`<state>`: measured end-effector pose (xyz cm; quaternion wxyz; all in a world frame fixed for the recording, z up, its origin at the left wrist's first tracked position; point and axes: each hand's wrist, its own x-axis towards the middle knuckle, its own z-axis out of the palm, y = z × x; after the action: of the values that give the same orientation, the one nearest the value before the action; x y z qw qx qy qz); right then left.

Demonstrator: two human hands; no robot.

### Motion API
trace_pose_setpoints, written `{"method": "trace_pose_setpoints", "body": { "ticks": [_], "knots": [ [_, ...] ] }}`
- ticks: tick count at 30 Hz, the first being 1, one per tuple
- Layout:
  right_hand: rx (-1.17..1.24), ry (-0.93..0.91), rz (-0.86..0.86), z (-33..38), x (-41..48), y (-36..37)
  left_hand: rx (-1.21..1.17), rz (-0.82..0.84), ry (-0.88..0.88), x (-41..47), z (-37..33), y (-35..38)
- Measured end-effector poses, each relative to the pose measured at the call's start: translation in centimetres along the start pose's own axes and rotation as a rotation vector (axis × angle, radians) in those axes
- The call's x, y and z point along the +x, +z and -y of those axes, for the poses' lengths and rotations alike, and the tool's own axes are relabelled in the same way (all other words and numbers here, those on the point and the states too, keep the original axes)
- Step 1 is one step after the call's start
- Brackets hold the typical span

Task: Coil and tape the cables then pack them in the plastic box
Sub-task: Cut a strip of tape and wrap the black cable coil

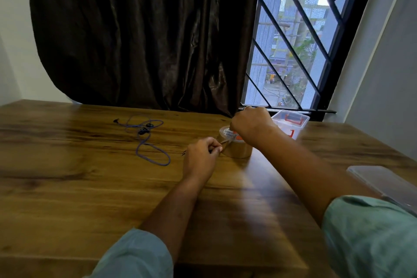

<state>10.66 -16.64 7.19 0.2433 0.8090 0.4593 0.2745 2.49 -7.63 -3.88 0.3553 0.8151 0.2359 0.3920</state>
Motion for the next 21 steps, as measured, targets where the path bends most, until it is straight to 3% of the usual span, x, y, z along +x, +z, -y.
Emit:
{"method": "trace_pose_setpoints", "body": {
  "ticks": [21],
  "knots": [
    [-0.085,-0.005,-0.03,-0.4,-0.3,0.8,-0.068,-0.034,-0.062,0.4,0.6,0.3]
  ]
}}
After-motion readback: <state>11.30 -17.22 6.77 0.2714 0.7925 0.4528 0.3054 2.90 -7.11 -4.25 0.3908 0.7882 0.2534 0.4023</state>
